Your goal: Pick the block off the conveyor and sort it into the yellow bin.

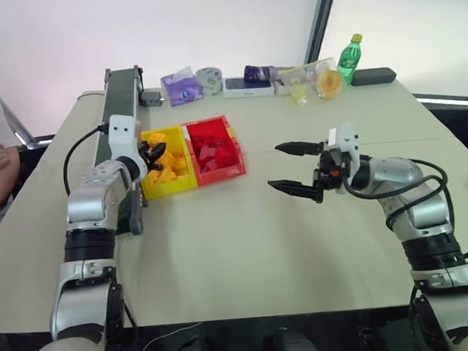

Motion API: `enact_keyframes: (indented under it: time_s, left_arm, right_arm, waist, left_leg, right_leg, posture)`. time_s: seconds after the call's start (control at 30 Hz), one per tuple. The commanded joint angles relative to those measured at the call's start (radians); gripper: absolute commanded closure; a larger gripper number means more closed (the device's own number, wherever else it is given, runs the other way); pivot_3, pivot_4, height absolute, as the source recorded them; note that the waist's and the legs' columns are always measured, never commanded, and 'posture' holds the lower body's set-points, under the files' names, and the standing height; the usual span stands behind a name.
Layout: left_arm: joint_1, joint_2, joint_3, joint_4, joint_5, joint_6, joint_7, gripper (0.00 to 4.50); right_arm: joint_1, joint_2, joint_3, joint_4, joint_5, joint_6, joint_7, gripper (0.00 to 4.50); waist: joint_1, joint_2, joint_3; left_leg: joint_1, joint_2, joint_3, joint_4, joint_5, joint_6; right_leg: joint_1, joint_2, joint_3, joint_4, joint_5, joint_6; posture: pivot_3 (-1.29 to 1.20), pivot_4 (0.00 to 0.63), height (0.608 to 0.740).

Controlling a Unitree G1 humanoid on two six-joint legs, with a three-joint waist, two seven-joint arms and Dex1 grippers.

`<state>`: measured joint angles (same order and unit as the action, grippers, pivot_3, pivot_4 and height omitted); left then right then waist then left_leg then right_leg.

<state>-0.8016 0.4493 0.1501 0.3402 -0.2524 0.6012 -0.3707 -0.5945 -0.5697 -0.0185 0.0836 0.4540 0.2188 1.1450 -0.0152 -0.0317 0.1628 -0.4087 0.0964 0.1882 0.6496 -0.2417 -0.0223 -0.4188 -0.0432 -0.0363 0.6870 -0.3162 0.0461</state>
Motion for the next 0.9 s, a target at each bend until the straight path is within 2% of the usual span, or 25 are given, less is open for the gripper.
enact_keyframes:
  time_s: [0.03,0.1,0.13,0.37,0.53,0.7,0.83,0.9]
  left_arm:
    - [-0.025,0.001,0.016,-0.028,0.005,-0.038,0.011,1.4]
    - [-0.012,0.003,0.021,-0.053,-0.003,-0.029,0.008,0.33]
    - [-0.005,0.004,0.031,-0.072,-0.014,-0.026,0.006,0.05]
    - [0.095,0.055,0.14,-0.303,-0.114,0.071,-0.008,0.05]
    - [0.248,0.176,0.292,-0.548,-0.248,0.147,-0.095,0.05]
    - [0.379,0.265,0.402,-0.627,-0.314,0.16,-0.151,0.05]
    - [0.466,0.286,0.478,-0.657,-0.375,0.178,-0.174,0.05]
    - [0.551,0.293,0.504,-0.661,-0.356,0.126,-0.211,0.05]
  right_arm:
    - [-0.007,-0.011,-0.028,-0.031,0.012,-0.01,-0.003,0.0]
    - [-0.009,-0.013,-0.029,-0.029,0.013,-0.01,-0.001,0.0]
    - [-0.009,-0.014,-0.029,-0.027,0.013,-0.01,0.001,0.0]
    - [-0.011,-0.017,-0.029,-0.017,0.012,-0.014,0.008,0.0]
    - [-0.024,-0.015,-0.021,0.003,0.007,-0.022,0.017,0.0]
    - [-0.034,-0.01,-0.019,0.023,0.005,-0.032,0.027,0.0]
    - [-0.036,-0.009,-0.018,0.033,0.005,-0.036,0.034,0.0]
    - [-0.041,-0.009,-0.016,0.041,0.004,-0.036,0.04,0.0]
  waist:
    - [0.001,0.0,0.0]
    - [0.001,0.0,0.0]
    - [0.001,0.0,0.0]
    - [-0.004,0.0,0.0]
    - [-0.011,0.0,0.0]
    - [0.003,0.0,0.0]
    - [0.002,0.0,0.0]
    - [0.001,0.0,0.0]
  left_leg:
    - [0.0,0.0,0.0,0.0,0.0,0.0]
    - [0.0,0.0,0.0,0.0,0.0,0.0]
    - [0.0,0.0,0.0,0.0,0.0,0.0]
    - [0.0,0.001,0.0,0.0,0.0,0.0]
    - [0.0,0.003,0.0,-0.001,0.0,0.0]
    - [0.0,0.002,0.0,0.0,0.0,0.0]
    - [0.0,0.002,-0.001,0.0,0.0,0.0]
    - [0.0,0.002,-0.001,0.0,0.0,0.0]
  right_leg:
    - [0.0,0.0,0.0,0.0,0.0,0.0]
    - [0.0,0.0,0.0,0.0,0.0,0.0]
    - [0.0,0.0,0.0,0.0,0.0,0.0]
    - [0.0,-0.001,0.0,0.0,0.0,0.0]
    - [-0.001,0.0,0.001,0.0,0.0,0.0]
    - [0.0,-0.002,0.001,0.0,0.0,0.0]
    - [0.001,-0.002,0.001,0.0,0.0,0.0]
    - [0.001,-0.002,0.001,0.0,0.0,0.0]
  posture:
    - [0.0,0.15,0.74]
    - [0.0,0.15,0.74]
    - [0.0,0.15,0.74]
    - [0.0,0.15,0.74]
    - [0.0,0.15,0.74]
    - [0.0,0.15,0.74]
    - [0.0,0.15,0.74]
    - [0.0,0.15,0.74]
